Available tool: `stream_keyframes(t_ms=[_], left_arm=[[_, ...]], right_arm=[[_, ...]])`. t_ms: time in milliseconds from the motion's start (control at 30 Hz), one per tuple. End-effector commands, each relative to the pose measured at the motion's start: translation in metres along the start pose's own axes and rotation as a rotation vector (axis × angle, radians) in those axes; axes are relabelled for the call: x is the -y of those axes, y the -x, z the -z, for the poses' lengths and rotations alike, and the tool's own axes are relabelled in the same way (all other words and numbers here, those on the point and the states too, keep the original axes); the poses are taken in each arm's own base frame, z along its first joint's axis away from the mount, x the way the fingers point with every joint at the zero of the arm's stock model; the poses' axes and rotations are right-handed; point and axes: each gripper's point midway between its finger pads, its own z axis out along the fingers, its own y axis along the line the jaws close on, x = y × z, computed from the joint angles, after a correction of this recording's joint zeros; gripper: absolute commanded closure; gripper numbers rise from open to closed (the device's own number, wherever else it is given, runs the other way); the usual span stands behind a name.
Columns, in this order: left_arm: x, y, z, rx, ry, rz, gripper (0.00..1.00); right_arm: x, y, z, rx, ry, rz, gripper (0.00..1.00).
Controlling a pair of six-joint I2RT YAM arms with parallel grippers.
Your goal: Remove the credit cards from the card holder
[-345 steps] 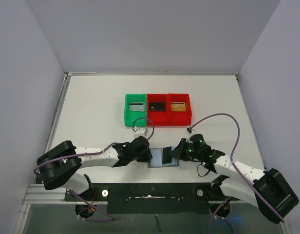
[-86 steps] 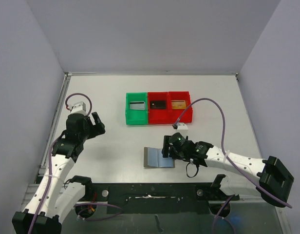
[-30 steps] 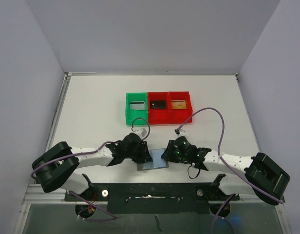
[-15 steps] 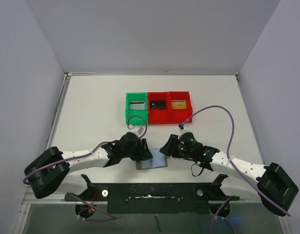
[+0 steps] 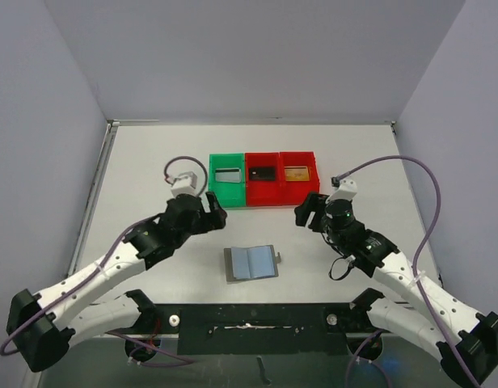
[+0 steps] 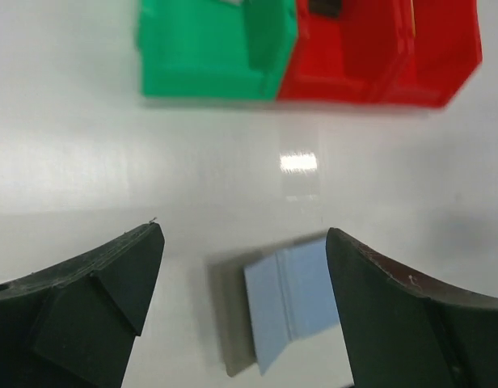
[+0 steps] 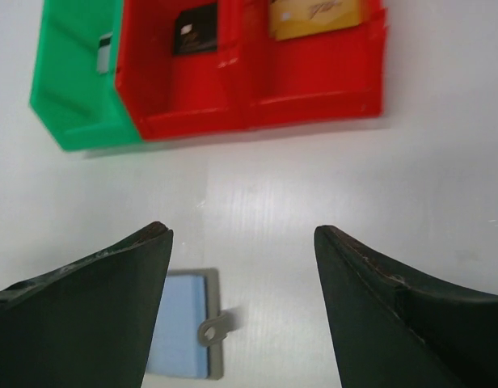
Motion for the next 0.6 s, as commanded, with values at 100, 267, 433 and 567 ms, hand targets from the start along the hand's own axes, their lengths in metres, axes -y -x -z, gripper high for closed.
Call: stream_keyframes(t_ms=[100,267,433,567], left_arm=[[-0.082,0.118,0.059,0.295,0.246,0.044,0.18],[-0.128,0.152,0.061,0.259,0.315,0.112,0.18],[-0.138,0.200,0.094,0.395,0.357,0.161,0.18],[-0.136,0.228,0.137,0.539,0.411,0.162,0.18]], right_arm=[[0.067,0.094,0.013,0.215,-0.236,0.114,0.21],[0.086,0.148,0.030,0.294,-0.267,0.138,0.15],[0.061,0.204,0.067,0.399,-0.244,0.217,0.02],[0.042,0.236,0.096,0.485,-0.201,0.243,0.02]])
